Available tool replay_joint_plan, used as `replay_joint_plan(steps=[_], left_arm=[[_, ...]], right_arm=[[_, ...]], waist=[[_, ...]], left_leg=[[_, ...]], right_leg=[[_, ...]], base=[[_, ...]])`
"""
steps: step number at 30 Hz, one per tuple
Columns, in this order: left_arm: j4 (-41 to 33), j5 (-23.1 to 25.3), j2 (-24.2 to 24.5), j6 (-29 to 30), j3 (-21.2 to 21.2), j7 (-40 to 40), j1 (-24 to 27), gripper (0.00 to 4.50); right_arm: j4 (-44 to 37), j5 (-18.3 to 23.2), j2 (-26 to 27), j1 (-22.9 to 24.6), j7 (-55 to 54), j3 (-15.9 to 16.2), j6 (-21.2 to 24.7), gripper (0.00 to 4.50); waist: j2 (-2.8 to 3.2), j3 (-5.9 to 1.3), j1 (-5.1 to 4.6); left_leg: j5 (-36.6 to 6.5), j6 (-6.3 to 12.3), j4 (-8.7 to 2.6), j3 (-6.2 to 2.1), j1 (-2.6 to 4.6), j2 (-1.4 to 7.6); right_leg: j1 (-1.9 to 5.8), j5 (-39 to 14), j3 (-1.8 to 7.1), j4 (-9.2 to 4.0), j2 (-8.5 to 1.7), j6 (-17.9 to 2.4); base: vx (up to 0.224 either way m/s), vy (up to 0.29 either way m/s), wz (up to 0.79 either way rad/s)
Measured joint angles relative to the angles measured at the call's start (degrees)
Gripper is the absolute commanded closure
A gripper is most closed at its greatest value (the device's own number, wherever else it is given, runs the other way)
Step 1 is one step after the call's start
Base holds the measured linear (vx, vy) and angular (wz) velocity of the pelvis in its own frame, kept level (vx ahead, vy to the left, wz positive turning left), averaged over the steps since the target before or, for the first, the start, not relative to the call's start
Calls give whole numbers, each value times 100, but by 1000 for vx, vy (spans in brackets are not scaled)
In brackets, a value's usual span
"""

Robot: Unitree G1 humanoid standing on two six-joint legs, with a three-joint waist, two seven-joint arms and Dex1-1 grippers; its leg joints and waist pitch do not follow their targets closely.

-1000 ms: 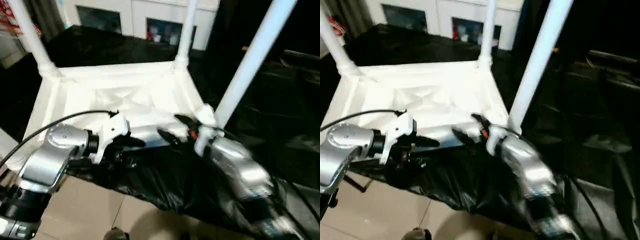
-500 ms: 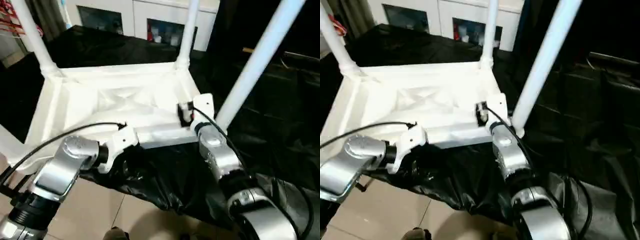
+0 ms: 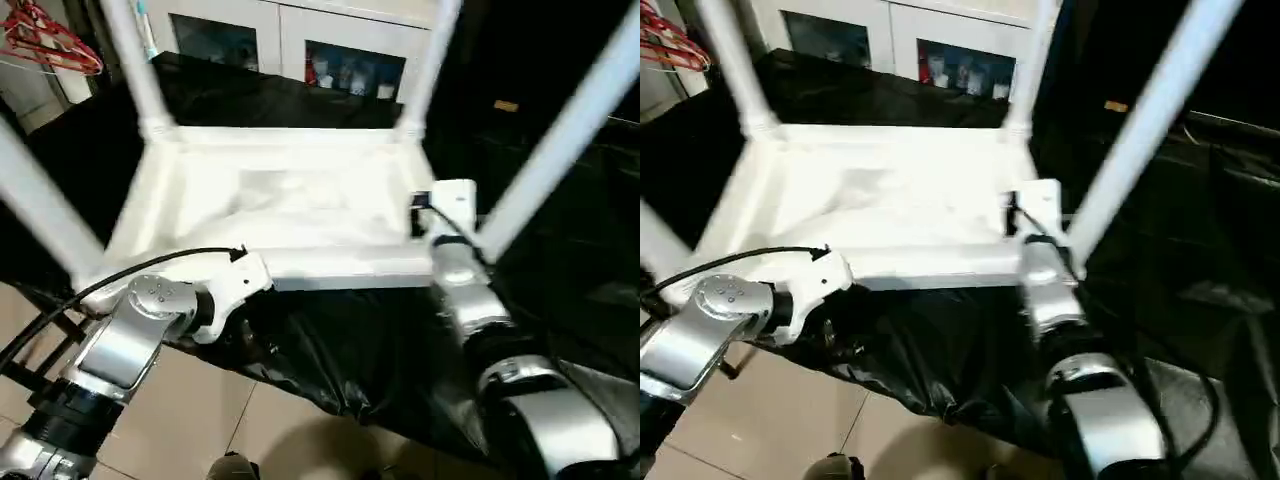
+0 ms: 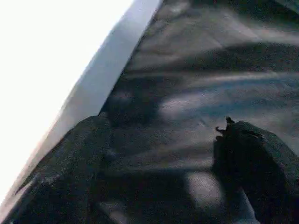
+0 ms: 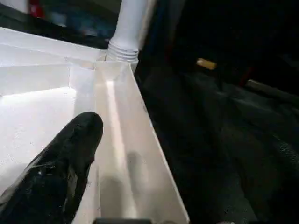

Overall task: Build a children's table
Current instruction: Rotate leg to tighten

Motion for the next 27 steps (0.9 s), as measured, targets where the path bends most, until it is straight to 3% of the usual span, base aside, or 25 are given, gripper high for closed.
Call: replay_joint_plan(steps=[5, 13, 18, 21, 27], left_arm=[[454, 79, -256, -224, 92, 541, -329, 2], [807, 158, -684, -472, 209, 1023, -593, 2], [825, 130, -898, -687, 195, 1232, -573, 2], [508, -22, -926, -969, 400, 1323, -322, 2], [-73, -354, -993, -1119, 899, 1505, 184, 2]], right_arm=[[283, -9, -443, -44, -32, -116, -210, 0], [486, -1, -1183, -42, -61, -356, -361, 0], [506, 22, -1486, 52, 40, -483, -473, 0], [358, 152, -1520, 248, 616, -561, -657, 0], [-504, 848, -1247, 793, 2552, -438, -639, 0]], waist=[[1, 1, 13], [6, 3, 26], [45, -1, 23], [63, -8, -7], [153, -30, -100]], left_leg=[[7, 19, 50, -15, -56, 2], [11, 39, 72, -9, -67, -3], [11, 40, 72, -14, -68, -1], [8, 45, 74, -15, -65, 1], [2, 55, 73, -15, -54, 6]], right_leg=[[-9, 7, -7, 1, 2, 10], [-3, 8, -10, -2, -2, 12], [-4, 9, -14, -1, -1, 13], [-4, 9, -13, -2, -2, 13], [-3, 10, -9, -2, -2, 12]], base=[[0, 0, 0], [0, 0, 0], [0, 0, 0], [0, 0, 0], [0, 0, 0]])
